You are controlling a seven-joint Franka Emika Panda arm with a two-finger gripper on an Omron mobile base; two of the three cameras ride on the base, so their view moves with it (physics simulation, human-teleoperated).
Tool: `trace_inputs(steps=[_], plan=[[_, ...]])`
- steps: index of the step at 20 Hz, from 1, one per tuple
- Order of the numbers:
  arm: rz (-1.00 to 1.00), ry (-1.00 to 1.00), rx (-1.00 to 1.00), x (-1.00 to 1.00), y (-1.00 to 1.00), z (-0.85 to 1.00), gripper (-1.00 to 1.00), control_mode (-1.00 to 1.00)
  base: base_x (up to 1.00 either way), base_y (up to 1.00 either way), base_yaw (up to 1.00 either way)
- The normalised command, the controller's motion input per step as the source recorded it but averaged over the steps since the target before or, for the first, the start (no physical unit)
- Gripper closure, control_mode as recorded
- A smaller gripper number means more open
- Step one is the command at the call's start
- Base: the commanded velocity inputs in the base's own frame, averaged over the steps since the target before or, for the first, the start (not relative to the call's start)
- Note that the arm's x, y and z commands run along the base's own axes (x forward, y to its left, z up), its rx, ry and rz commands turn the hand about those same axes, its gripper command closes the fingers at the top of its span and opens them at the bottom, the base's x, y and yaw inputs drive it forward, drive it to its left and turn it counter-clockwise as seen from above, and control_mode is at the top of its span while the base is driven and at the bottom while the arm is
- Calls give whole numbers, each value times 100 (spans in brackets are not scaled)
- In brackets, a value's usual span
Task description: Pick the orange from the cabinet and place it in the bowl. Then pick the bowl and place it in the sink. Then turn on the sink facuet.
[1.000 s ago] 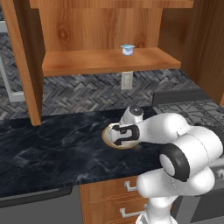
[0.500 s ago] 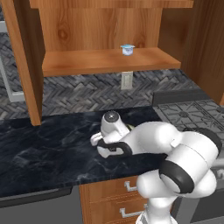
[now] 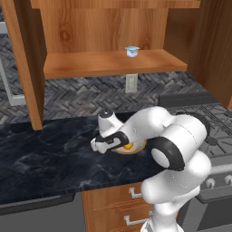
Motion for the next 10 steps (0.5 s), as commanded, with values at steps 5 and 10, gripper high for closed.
trace_inputs(steps=[5,10], plan=[[0,5,-8,0,-1,-45,-100,-100,0,0,0],[0,0,-7,10,-11,-24,-100,-100,0,0,0]])
